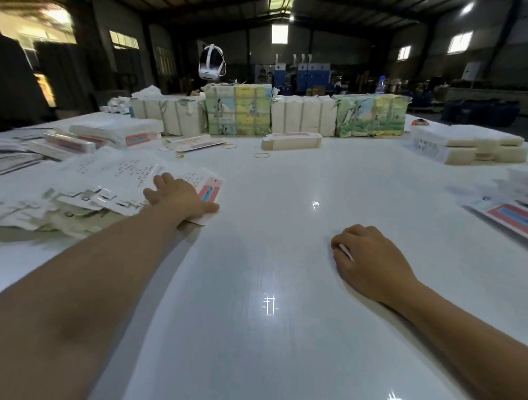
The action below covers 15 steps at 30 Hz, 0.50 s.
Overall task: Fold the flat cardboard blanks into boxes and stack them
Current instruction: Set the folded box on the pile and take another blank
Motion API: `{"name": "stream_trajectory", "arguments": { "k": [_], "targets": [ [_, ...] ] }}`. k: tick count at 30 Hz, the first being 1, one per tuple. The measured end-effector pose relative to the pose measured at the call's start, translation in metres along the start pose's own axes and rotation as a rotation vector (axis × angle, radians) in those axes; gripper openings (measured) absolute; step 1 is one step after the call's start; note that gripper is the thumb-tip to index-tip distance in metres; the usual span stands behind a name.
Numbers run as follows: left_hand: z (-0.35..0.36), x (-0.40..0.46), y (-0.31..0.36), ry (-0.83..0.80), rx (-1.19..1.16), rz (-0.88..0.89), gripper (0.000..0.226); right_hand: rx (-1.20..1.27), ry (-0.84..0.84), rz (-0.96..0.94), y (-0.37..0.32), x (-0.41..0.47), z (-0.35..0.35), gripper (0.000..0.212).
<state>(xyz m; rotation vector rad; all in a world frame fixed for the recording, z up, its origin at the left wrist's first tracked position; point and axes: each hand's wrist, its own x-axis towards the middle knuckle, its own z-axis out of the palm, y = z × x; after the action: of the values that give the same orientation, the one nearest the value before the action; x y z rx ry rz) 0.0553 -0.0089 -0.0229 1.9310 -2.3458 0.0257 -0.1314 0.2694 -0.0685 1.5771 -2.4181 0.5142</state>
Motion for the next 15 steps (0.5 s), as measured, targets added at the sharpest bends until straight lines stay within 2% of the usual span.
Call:
{"name": "stream_trajectory", "arguments": {
  "k": [3,7,11,15],
  "targets": [
    [0.001,0.009,0.003,-0.018,0.046,-0.017,0.097,0.019,0.001,0.003,-0.001,0.000,-0.001,0.028],
    [-0.006,0.019,0.003,-0.101,-0.111,-0.117,0.091,0.022,-0.010,-0.001,-0.001,-0.003,-0.002,0.029],
    [-0.007,0.020,0.003,0.002,-0.261,-0.149,0.094,0.023,-0.009,-0.003,-0.001,-0.002,-0.002,0.029],
    [-0.025,0.004,0.010,0.091,-0.513,0.018,0.057,0.028,-0.015,-0.003,-0.002,-0.001,-0.002,0.029]
  ]
}}
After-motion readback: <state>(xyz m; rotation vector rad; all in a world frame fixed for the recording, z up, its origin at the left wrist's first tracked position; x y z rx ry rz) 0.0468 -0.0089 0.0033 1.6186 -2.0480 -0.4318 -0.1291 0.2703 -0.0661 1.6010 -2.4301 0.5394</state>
